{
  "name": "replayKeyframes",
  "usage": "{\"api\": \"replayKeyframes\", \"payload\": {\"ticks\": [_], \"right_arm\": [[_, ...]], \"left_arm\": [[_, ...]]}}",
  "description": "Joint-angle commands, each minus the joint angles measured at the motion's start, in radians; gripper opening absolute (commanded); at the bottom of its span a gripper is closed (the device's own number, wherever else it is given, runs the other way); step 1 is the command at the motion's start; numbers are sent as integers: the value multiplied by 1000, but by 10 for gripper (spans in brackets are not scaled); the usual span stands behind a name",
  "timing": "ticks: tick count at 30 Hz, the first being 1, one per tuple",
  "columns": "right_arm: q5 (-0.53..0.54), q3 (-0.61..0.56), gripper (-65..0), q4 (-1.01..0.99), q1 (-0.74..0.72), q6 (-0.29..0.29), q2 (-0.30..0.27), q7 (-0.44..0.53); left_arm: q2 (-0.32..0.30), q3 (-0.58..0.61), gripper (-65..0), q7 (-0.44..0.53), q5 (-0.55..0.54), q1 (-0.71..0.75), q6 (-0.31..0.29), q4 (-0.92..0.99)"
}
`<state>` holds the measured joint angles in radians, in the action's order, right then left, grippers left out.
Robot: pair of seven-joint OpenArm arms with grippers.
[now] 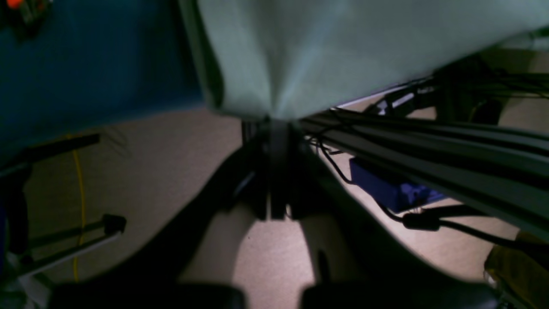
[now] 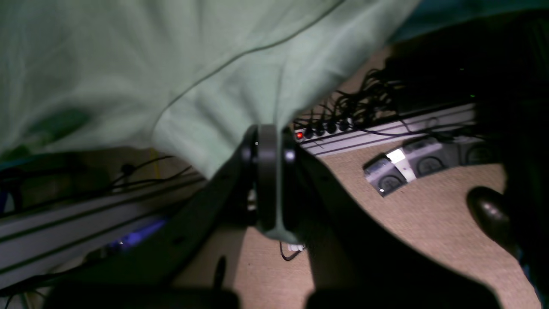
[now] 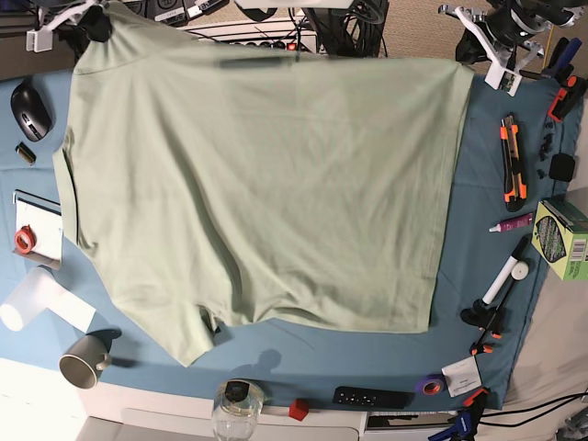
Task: Fold the T-shirt properly
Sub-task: 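Lift both shoulder corners and pull the shirt toward the robot, then hold the shirt raised by both shoulders with both grippers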
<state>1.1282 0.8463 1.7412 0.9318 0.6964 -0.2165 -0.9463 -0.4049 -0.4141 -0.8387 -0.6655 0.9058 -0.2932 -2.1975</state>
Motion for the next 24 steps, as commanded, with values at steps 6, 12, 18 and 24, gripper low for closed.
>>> {"api": "replayKeyframes", "payload": {"ticks": [6, 12, 18, 24], "right_arm": [[60, 74, -650, 13, 43, 2, -13, -10], [62, 83, -650, 13, 43, 2, -13, -11], [87, 83, -650, 13, 34, 2, -13, -11], [87, 83, -650, 13, 15, 2, -13, -11]], "left_arm": [[-8, -8, -650, 0, -10, 21, -4, -18], [-8, -8, -650, 0, -19, 28, -5, -18], [-8, -8, -650, 19, -18, 16, -22, -18], [-8, -8, -537, 19, 46, 8, 16, -4]]}}
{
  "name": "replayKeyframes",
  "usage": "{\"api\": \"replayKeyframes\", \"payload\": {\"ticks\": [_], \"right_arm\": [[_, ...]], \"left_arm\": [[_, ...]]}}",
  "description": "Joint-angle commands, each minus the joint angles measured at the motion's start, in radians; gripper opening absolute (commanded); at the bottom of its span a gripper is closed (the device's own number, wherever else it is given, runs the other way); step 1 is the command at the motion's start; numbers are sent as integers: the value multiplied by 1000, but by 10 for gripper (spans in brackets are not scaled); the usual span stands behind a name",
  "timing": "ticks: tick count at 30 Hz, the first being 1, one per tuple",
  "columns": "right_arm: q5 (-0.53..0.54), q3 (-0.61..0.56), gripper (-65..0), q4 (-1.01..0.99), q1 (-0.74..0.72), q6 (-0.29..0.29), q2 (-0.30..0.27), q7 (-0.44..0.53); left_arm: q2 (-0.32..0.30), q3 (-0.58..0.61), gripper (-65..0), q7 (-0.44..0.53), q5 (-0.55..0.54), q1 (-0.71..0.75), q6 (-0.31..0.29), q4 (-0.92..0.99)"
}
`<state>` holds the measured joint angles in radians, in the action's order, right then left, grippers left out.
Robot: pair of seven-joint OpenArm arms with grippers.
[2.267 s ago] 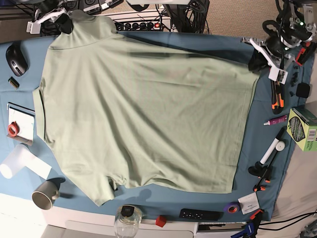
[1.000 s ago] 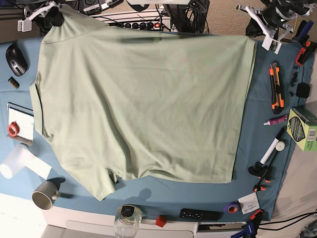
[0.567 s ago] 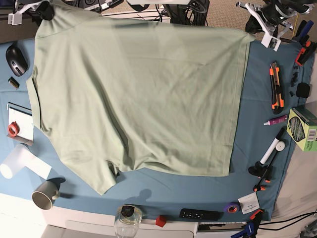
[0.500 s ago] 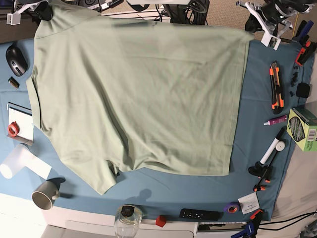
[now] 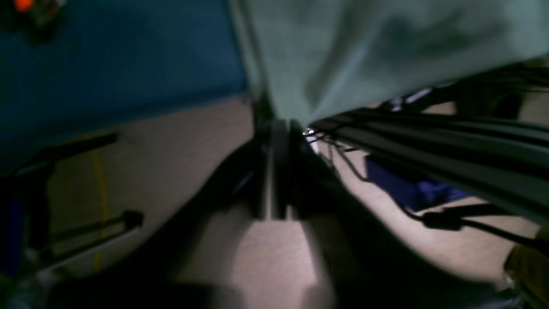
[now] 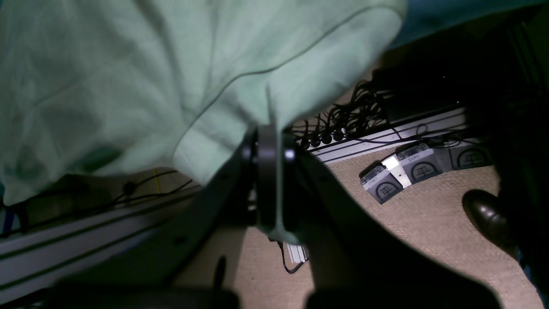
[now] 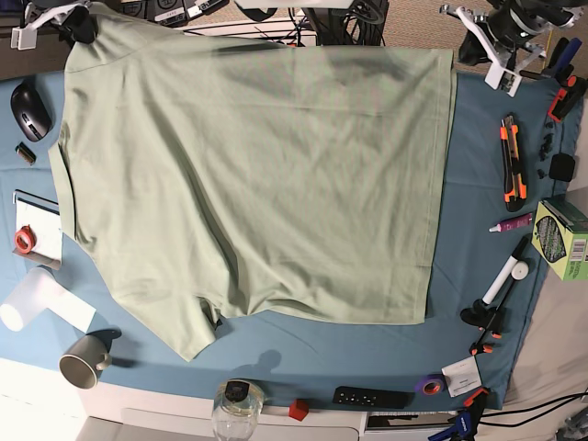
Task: Fold the T-shirt properly
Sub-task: 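Hold the shirt raised by both shoulders with both grippers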
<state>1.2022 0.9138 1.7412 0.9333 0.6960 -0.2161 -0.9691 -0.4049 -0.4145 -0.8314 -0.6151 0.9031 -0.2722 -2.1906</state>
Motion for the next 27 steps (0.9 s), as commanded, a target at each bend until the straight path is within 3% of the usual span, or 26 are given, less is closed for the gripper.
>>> {"api": "replayKeyframes", "payload": {"ticks": [1, 2, 3, 7, 14, 18, 23, 27], "right_arm": [[13, 16, -650, 13, 11, 2, -13, 12], [13, 16, -650, 13, 8, 2, -13, 12], [13, 16, -650, 13, 5, 2, -13, 12], [13, 16, -650, 13, -11, 2, -13, 11], [9, 15, -650, 13, -19, 2, -12, 11], [9, 15, -650, 13, -19, 2, -8, 12], [10, 15, -650, 13, -20, 2, -8, 13], [10, 16, -650, 13, -20, 2, -8, 13]], "left_arm": [[-8, -8, -449, 13, -4, 10, 17, 0], [-8, -8, -383, 12, 3, 8, 22, 11], [-8, -8, -359, 12, 9, 8, 29, 24], [-8, -8, -360, 12, -48, -2, 24, 89], [-5, -8, -360, -34, -273, -90, -179, 254], [-5, -8, -360, -43, -334, -92, -254, 264], [-5, -7, -360, -24, -307, -97, -252, 264], [-5, -7, -360, -7, -233, -126, -199, 264]]}}
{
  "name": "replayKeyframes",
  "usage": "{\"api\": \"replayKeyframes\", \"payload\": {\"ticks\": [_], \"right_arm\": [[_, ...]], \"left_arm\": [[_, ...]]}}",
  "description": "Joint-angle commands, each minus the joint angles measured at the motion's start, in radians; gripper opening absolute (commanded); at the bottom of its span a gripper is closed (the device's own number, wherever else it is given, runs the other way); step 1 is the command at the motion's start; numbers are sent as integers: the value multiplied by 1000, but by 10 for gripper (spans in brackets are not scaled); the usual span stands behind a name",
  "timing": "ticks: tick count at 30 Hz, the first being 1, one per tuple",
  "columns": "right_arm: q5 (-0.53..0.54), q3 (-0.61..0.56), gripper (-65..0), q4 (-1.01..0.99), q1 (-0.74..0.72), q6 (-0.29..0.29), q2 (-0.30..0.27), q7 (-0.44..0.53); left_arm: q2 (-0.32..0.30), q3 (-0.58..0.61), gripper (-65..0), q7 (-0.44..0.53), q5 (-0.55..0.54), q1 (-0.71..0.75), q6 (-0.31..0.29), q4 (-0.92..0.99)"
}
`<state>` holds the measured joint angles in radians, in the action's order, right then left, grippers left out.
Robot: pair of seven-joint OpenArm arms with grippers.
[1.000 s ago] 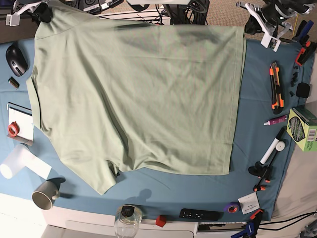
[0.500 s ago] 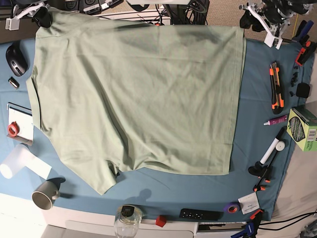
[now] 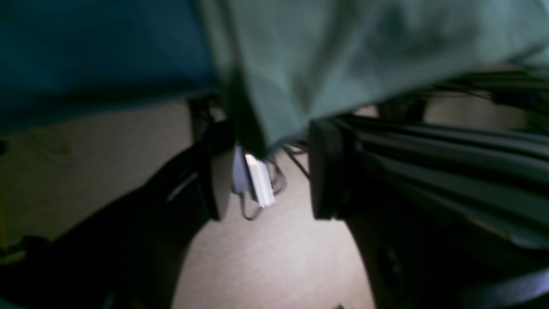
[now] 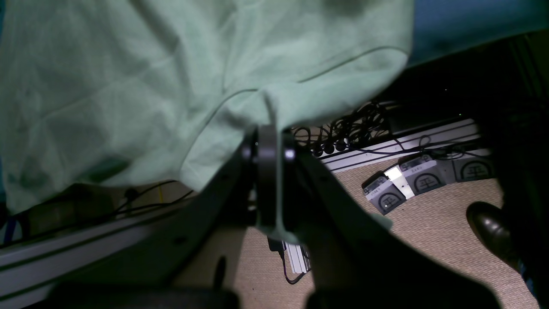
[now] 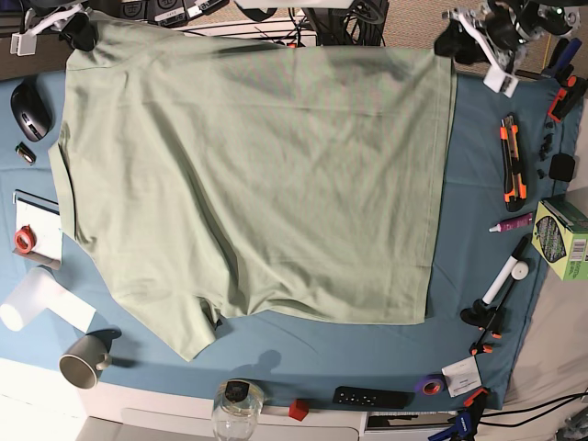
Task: Fold the T-shirt properly
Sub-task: 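Hold the shirt raised by both shoulders with both grippers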
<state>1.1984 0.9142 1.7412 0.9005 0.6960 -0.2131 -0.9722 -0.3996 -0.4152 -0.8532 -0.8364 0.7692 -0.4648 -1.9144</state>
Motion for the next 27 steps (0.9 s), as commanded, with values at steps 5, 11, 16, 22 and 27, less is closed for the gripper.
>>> {"api": "replayKeyframes", "payload": {"ticks": [5, 11, 16, 22, 27], "right_arm": [[13, 15, -650, 13, 13, 2, -11, 16], [13, 15, -650, 13, 13, 2, -11, 16], [13, 15, -650, 13, 13, 2, -11, 16], [13, 15, -650, 13, 13, 2, -11, 16], [13, 15, -650, 13, 13, 2, -11, 16]], "left_arm": [[-10, -5, -360, 15, 25, -13, 12, -11], [-10, 3, -360, 14, 37, -23, 12, 40], [-10, 3, -360, 1, -11, -39, -10, 85], [-8, 3, -334, -4, -80, -40, -84, 89], [-7, 3, -334, 0, -84, -41, -87, 90]]}}
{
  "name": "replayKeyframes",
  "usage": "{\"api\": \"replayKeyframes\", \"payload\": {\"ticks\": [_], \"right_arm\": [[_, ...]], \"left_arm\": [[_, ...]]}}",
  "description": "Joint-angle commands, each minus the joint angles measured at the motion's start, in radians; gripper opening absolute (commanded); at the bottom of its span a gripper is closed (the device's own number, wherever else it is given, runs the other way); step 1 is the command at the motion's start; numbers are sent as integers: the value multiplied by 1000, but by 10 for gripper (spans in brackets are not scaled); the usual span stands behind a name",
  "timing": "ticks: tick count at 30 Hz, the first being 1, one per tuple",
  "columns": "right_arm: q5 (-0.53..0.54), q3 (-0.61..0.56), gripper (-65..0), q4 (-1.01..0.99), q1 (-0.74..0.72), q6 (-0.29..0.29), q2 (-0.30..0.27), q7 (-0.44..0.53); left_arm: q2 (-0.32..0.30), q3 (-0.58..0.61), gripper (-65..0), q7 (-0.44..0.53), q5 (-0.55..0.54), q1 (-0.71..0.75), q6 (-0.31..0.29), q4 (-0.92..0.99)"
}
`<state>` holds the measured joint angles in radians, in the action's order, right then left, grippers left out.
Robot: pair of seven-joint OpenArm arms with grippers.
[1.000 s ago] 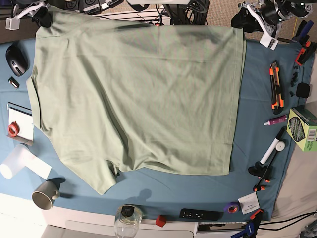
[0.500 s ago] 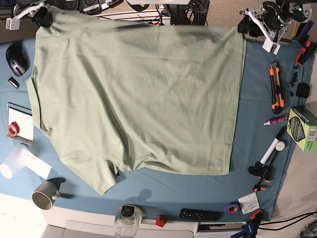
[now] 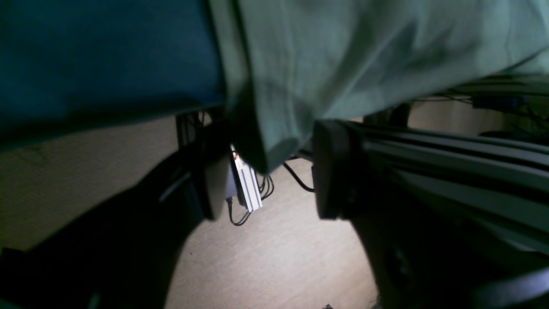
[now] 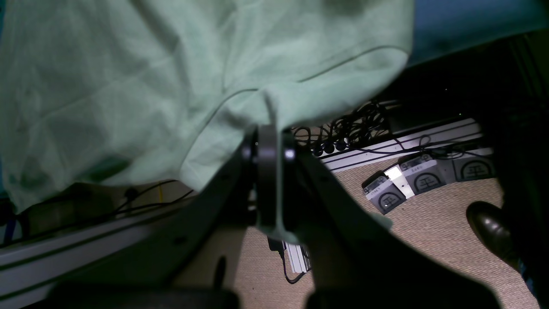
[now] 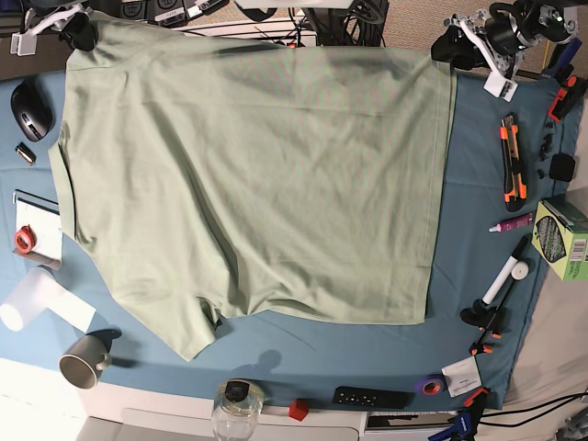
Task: Fold the T-shirt properly
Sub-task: 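Hold the shirt raised by both shoulders with both grippers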
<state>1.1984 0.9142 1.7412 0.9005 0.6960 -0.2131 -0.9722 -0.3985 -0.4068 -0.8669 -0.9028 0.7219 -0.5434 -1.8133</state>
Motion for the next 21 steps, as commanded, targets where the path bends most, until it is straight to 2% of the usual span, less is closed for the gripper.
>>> {"api": "replayKeyframes", "payload": {"ticks": [1, 7, 13, 21], "right_arm": [[13, 15, -650, 13, 13, 2, -11, 17], [13, 15, -650, 13, 13, 2, -11, 18], [13, 15, -650, 13, 13, 2, -11, 18], [13, 15, -650, 13, 11, 2, -11, 19]], "left_arm": [[-8, -5, -334, 14, -18, 6, -8, -11], [23, -5, -334, 13, 20, -19, 3, 7], [27, 8, -334, 13, 27, -30, 10, 14], [29, 147, -353, 14, 35, -42, -9, 14]]}}
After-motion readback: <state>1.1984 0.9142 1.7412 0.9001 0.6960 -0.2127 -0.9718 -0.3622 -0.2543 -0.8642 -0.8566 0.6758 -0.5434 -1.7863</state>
